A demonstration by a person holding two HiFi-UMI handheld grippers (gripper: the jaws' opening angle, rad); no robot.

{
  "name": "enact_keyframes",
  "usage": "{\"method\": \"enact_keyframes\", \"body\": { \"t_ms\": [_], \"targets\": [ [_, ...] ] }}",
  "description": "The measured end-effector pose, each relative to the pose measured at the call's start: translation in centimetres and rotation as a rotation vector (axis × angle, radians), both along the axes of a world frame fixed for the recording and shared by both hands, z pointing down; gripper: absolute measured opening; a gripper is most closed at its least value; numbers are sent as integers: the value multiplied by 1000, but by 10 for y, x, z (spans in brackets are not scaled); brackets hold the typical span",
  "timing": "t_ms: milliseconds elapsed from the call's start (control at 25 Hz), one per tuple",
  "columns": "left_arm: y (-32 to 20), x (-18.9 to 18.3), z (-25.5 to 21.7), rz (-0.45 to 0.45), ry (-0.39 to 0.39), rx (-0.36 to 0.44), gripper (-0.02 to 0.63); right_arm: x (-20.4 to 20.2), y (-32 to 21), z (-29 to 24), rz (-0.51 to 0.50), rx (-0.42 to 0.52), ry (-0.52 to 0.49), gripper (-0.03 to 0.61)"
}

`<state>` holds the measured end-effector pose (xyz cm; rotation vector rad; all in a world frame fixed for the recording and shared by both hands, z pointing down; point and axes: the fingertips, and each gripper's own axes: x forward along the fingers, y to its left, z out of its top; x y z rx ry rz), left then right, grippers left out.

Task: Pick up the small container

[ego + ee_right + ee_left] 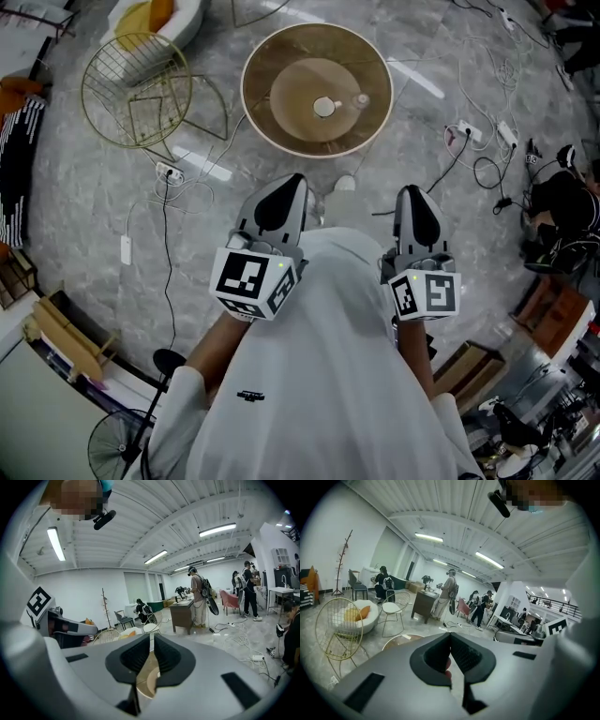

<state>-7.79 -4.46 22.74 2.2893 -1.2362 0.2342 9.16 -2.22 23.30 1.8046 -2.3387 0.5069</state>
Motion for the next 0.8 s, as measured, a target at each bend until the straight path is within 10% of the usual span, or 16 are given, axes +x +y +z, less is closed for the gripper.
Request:
{"method": "enact_keyframes", "body": {
  "t_ms": [800],
  "targets": [
    [-21, 37, 48, 14, -107, -93, 18, 22, -45, 63, -114, -56, -6, 65]
  ]
}}
